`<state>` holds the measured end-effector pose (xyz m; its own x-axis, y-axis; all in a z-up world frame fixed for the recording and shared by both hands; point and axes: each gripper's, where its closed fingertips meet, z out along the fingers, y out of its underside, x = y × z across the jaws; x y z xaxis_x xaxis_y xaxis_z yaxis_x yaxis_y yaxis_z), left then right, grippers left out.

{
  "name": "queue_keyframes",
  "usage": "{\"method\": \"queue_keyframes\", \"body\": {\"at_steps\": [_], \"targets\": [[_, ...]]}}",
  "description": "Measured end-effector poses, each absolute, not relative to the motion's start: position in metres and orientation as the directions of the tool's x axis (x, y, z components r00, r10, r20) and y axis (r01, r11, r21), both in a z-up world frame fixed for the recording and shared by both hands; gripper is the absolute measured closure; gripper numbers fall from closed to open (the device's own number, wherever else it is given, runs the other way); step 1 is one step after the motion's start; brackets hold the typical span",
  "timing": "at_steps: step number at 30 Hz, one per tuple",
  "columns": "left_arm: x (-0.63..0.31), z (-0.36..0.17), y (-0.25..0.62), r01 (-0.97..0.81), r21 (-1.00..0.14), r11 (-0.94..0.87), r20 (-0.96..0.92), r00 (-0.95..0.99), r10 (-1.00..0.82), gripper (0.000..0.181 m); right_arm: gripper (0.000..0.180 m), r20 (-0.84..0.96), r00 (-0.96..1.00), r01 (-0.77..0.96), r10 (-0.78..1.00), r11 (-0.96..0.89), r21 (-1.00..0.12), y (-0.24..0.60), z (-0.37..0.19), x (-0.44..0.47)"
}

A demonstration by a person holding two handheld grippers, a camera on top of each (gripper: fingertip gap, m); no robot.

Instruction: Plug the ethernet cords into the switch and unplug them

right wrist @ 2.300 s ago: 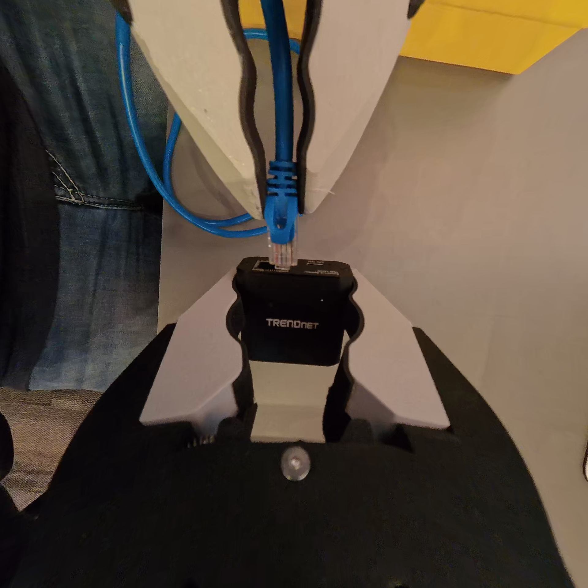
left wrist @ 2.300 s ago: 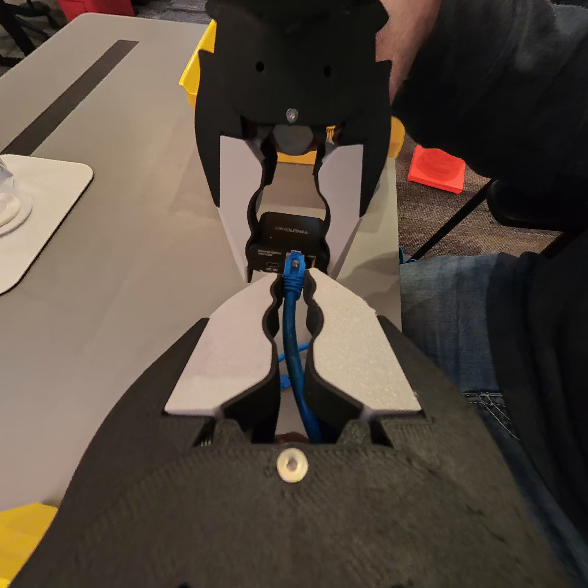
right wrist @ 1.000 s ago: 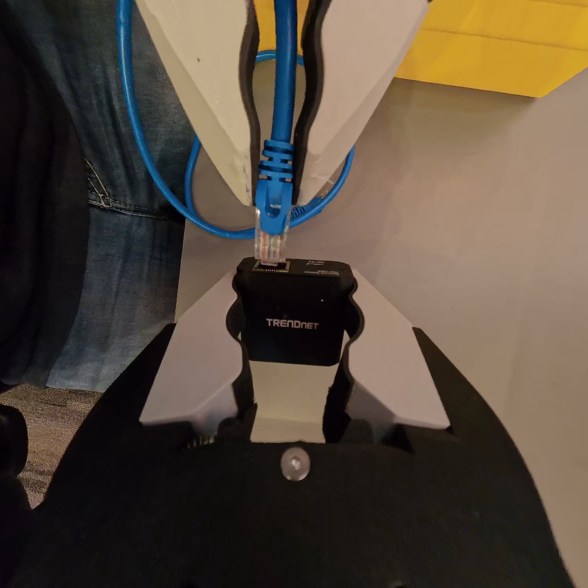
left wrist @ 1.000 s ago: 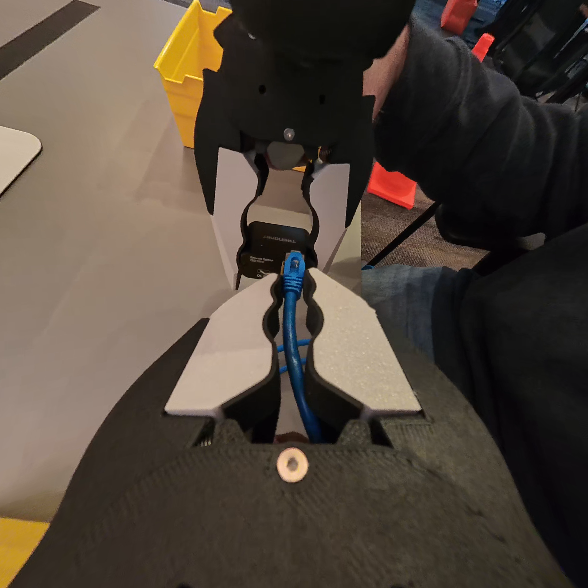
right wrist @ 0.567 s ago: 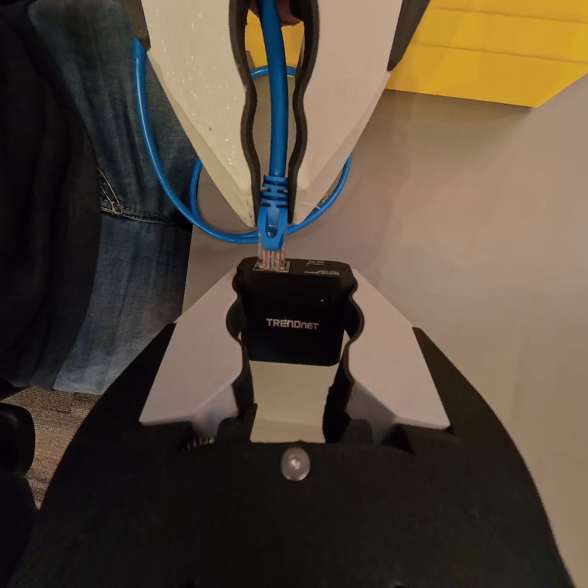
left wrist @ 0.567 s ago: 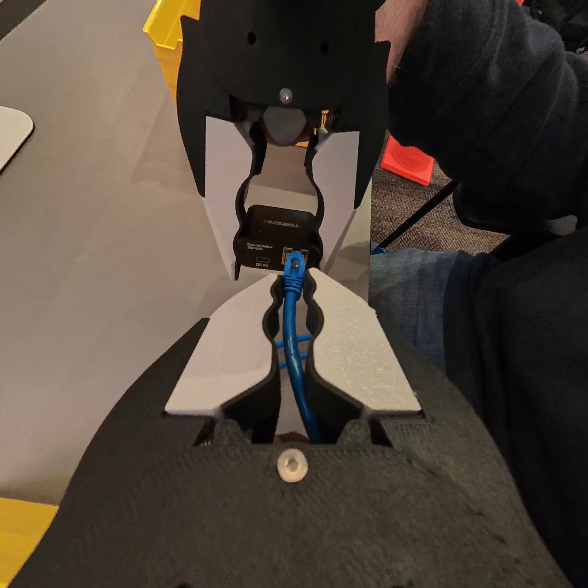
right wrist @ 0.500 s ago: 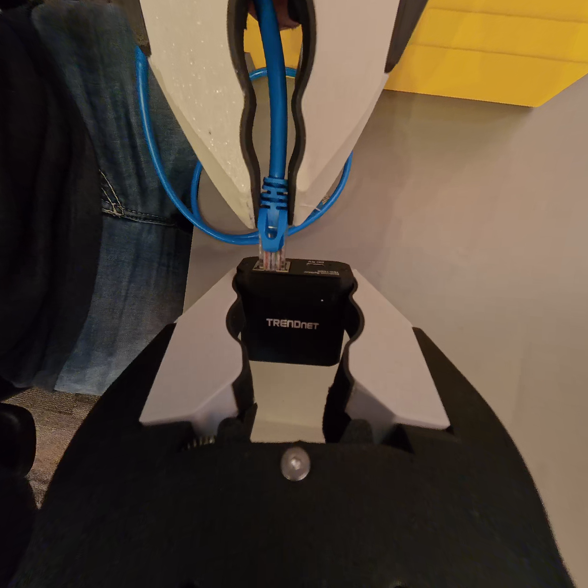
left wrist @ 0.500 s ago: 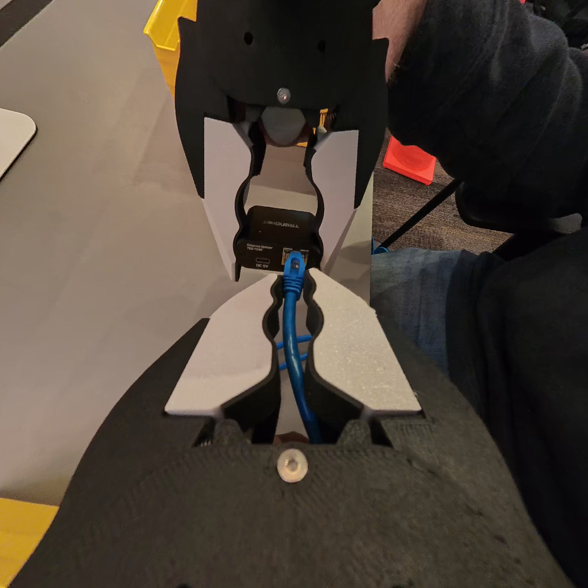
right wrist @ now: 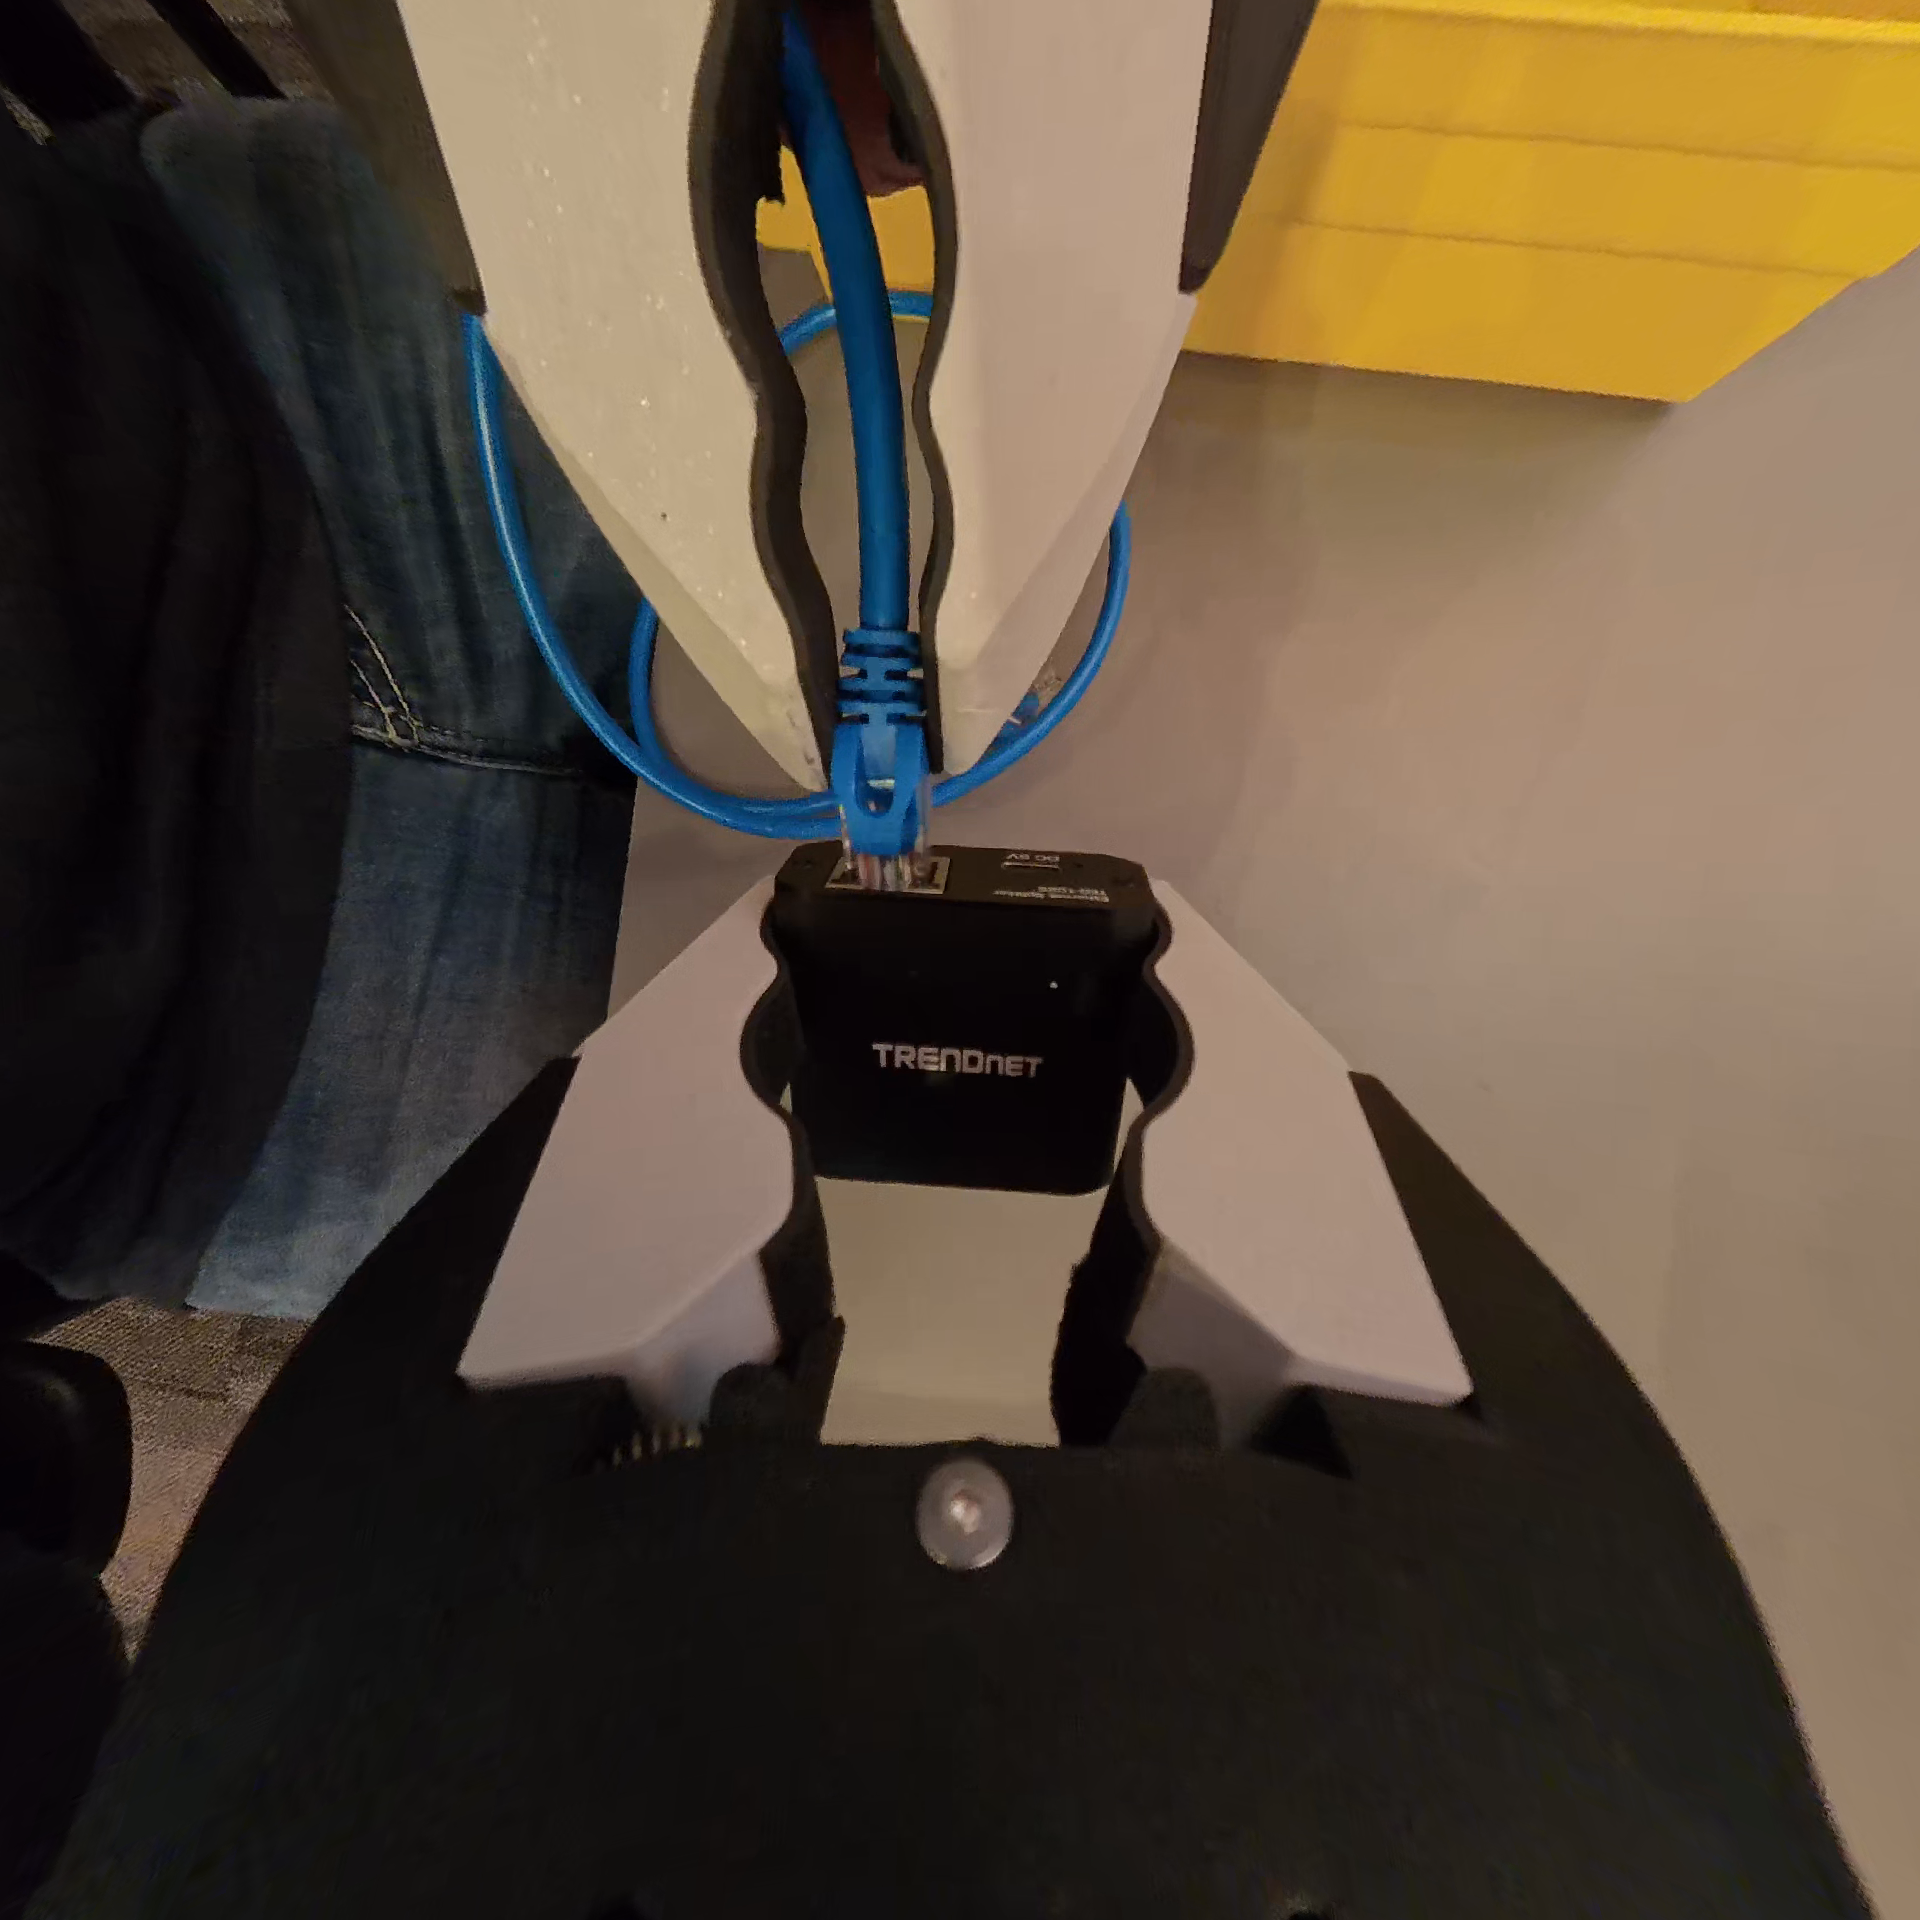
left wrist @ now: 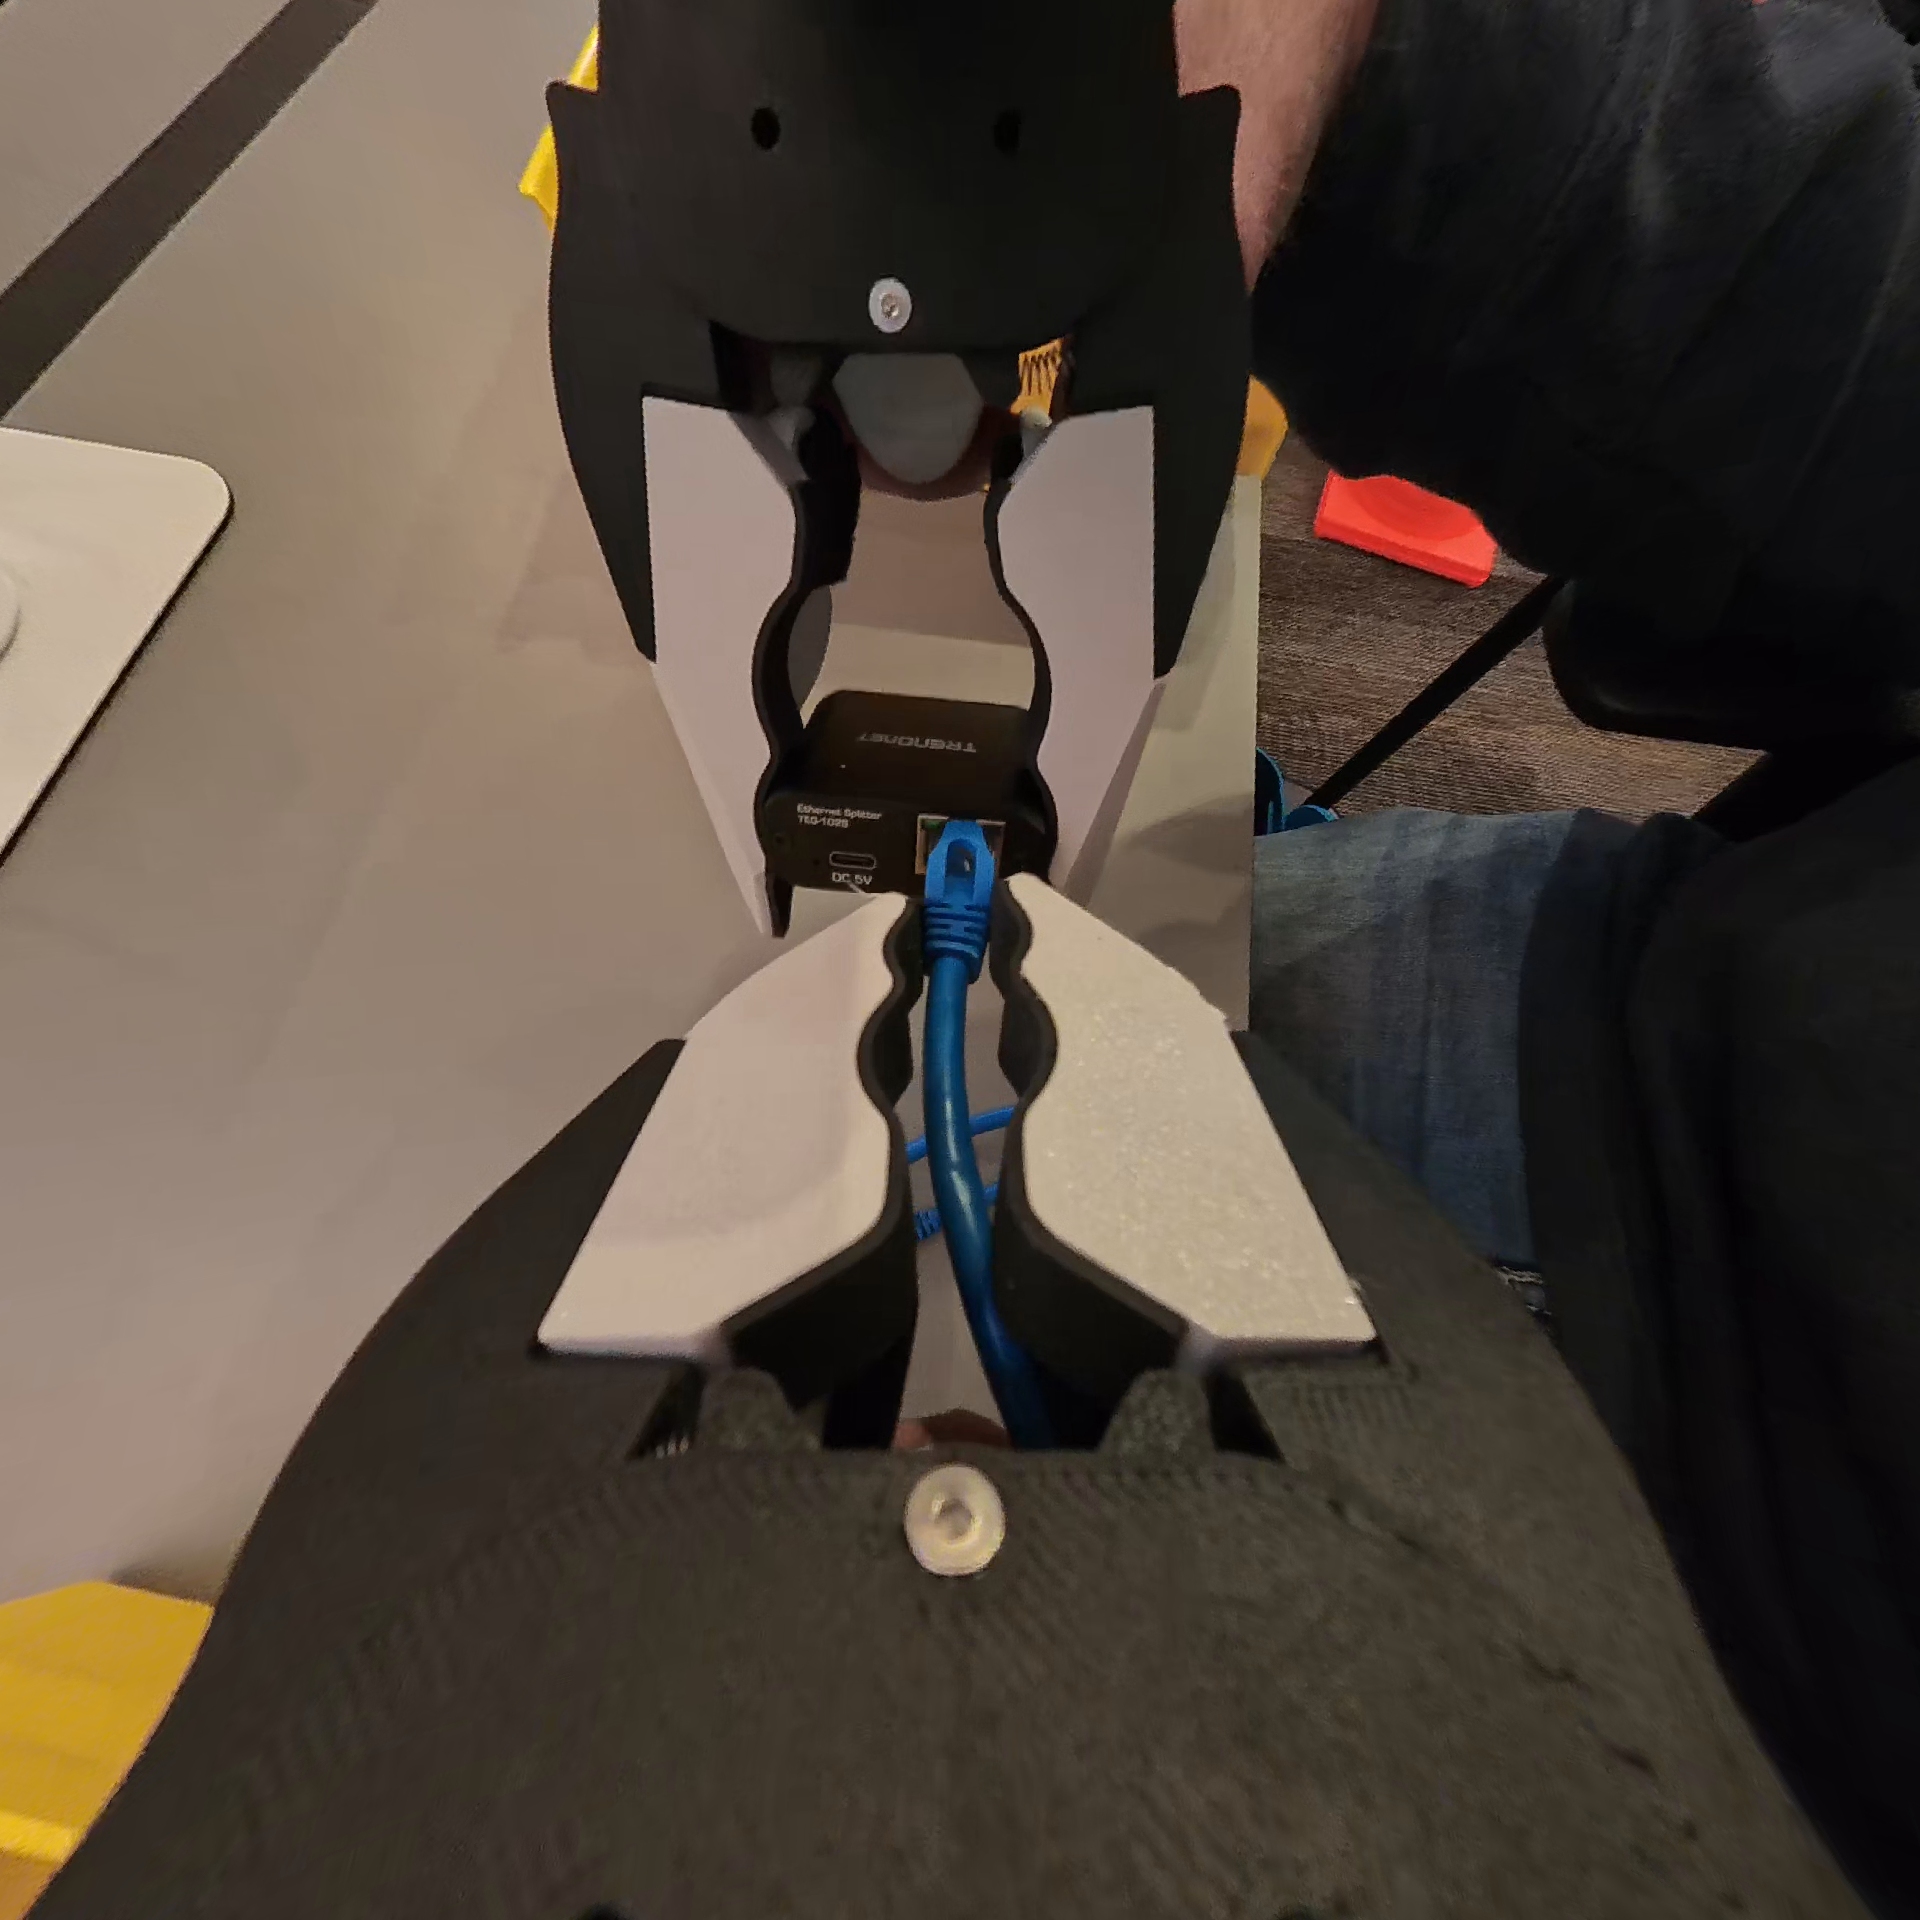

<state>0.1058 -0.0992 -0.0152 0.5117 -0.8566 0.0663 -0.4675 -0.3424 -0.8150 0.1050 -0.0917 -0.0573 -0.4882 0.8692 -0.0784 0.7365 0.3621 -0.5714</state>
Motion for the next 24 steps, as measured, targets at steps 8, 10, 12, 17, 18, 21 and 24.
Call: {"method": "queue_keyframes", "body": {"at_steps": [8,10,12,17,18,21,24], "targets": [[0.108,-0.011,-0.1,-0.469,-0.822,-0.323,0.046,0.511,-0.858,0.169,0.121,-0.063,-0.497,0.724,0.866,0.373,-0.58,-0.093,-0.052,0.105],[0.108,-0.012,-0.099,-0.46,-0.826,-0.325,0.052,0.512,-0.857,0.169,0.121,-0.064,-0.496,0.724,0.866,0.372,-0.581,-0.093,-0.053,0.104],[0.11,-0.012,-0.099,-0.467,-0.824,-0.32,0.041,0.513,-0.857,0.169,0.121,-0.07,-0.501,0.72,0.863,0.371,-0.586,-0.094,-0.053,0.104],[0.109,-0.012,-0.098,-0.466,-0.826,-0.318,0.038,0.517,-0.855,0.169,0.121,-0.069,-0.495,0.721,0.866,0.365,-0.589,-0.092,-0.053,0.104],[0.109,-0.012,-0.097,-0.463,-0.827,-0.319,0.041,0.517,-0.855,0.169,0.121,-0.07,-0.492,0.723,0.868,0.363,-0.588,-0.092,-0.053,0.104],[0.107,-0.006,-0.094,-0.428,-0.846,-0.317,0.055,0.521,-0.852,0.169,0.119,-0.054,-0.475,0.717,0.878,0.351,-0.603,-0.089,-0.047,0.103],[0.104,-0.002,-0.09,-0.443,-0.845,-0.301,0.011,0.547,-0.837,0.168,0.12,-0.017,-0.457,0.702,0.889,0.349,-0.621,-0.083,-0.043,0.098]]}}
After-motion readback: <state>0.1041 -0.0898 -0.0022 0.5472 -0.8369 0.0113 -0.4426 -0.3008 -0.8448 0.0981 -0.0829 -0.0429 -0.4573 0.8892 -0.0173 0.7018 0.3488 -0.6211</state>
